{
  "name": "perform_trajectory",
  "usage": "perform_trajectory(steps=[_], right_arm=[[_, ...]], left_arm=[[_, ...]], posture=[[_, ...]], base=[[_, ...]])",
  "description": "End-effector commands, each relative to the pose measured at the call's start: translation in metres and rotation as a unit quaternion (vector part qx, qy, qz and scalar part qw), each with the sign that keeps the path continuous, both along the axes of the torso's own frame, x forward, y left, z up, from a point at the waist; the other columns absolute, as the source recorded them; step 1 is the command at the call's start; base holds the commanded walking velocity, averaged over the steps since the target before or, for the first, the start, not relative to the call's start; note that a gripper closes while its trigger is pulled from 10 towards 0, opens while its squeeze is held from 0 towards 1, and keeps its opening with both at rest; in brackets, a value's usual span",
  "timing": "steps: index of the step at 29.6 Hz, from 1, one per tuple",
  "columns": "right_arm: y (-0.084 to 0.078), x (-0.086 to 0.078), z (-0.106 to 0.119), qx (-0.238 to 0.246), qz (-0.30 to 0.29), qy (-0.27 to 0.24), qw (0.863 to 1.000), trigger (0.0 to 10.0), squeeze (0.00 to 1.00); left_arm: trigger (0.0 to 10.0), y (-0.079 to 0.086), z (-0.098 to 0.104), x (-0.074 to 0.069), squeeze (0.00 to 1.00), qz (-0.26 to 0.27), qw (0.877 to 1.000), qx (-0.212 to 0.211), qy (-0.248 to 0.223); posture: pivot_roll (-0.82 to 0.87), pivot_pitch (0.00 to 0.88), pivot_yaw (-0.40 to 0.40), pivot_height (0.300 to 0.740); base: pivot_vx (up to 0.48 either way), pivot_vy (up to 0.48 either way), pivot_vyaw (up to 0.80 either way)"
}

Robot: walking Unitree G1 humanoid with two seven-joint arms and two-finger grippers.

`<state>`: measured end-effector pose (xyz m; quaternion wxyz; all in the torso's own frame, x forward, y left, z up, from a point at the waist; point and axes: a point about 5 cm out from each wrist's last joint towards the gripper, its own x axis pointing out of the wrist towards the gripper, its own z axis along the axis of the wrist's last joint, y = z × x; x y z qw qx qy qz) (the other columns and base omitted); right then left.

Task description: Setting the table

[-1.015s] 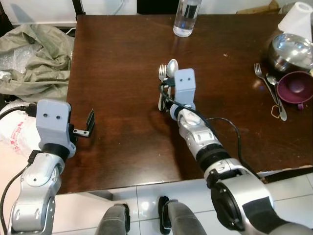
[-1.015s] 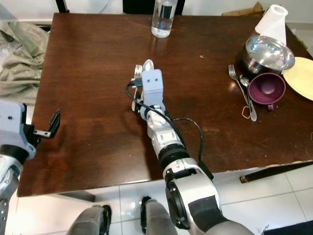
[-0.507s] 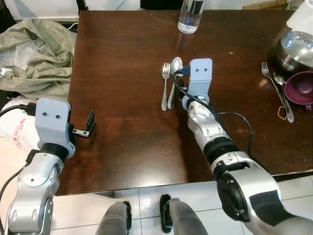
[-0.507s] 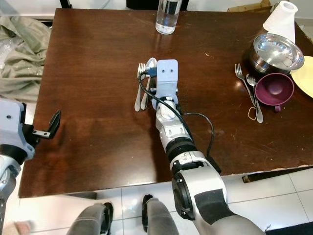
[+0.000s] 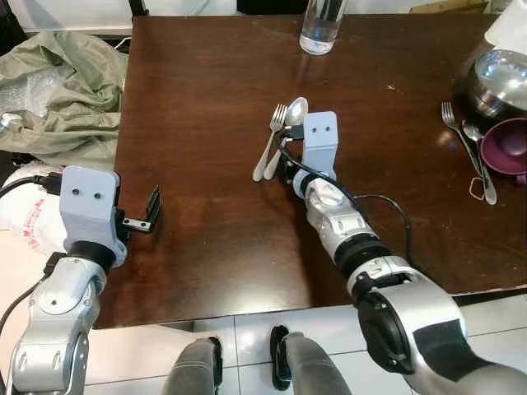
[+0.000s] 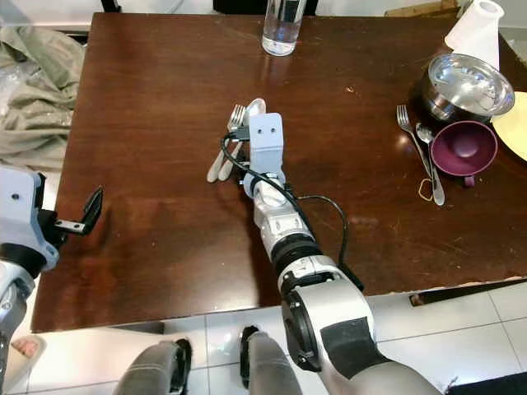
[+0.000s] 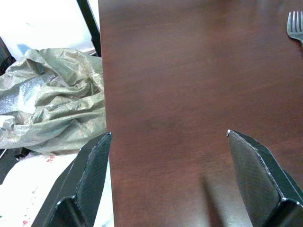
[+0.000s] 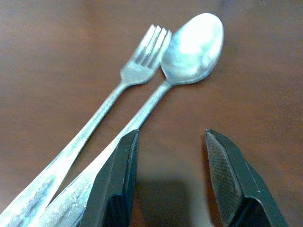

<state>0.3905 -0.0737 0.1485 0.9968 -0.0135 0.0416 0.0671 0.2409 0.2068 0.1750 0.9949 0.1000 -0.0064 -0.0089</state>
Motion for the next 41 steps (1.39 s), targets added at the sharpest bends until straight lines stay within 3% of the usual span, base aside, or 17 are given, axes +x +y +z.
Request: perform_trajectory(steps=[1,10,15,22,27,34,41], right_arm=[[0.004,0.001,0.003,-0.002,0.003,-0.009,1.0,10.0,0.0],[0.012,0.004,0.02,0.009,0.011,-0.037,0.999,10.0,0.0],[0.024,-0.001,0.0,-0.036,0.011,0.028,0.999,10.0,0.0],[0.036,-0.005,-0.006,-0.046,0.035,0.042,0.997,10.0,0.0],[0.016,-0.006,-0.019,-0.075,-0.016,0.076,0.994,10.0,0.0],[-0.014,-0.007,-0.032,-0.04,-0.052,0.091,0.994,10.0,0.0],[-0.016,-0.009,-0.036,-0.016,-0.034,0.081,0.996,10.0,0.0]], left_arm=[[10.0,0.0,-0.002,-0.004,0.0,0.001,1.0,0.003,0.009],[10.0,0.0,-0.002,-0.005,0.0,0.001,1.0,0.002,0.011],[10.0,0.0,-0.001,-0.007,0.0,0.006,1.0,0.002,0.01],[10.0,0.0,-0.001,-0.009,0.0,0.011,1.0,0.002,0.011],[10.0,0.0,-0.002,-0.009,0.0,0.013,1.0,-0.001,0.011],[10.0,-0.002,-0.004,-0.007,0.0,0.009,1.0,-0.005,0.013],[10.0,-0.006,-0.004,-0.003,0.0,0.003,1.0,-0.008,0.012]], posture=[[0.12,0.18,0.03,0.74],[0.12,0.183,0.026,0.74],[0.14,0.189,0.015,0.74],[0.14,0.19,0.007,0.74],[0.13,0.19,0.006,0.74],[0.1,0.184,0.011,0.74],[0.09,0.176,0.015,0.74]], base=[[0.0,0.0,0.0],[0.0,0.0,0.0],[0.0,0.0,0.0],[0.0,0.0,0.0],[0.0,0.0,0.0],[0.0,0.0,0.0],[0.0,0.0,0.0]])
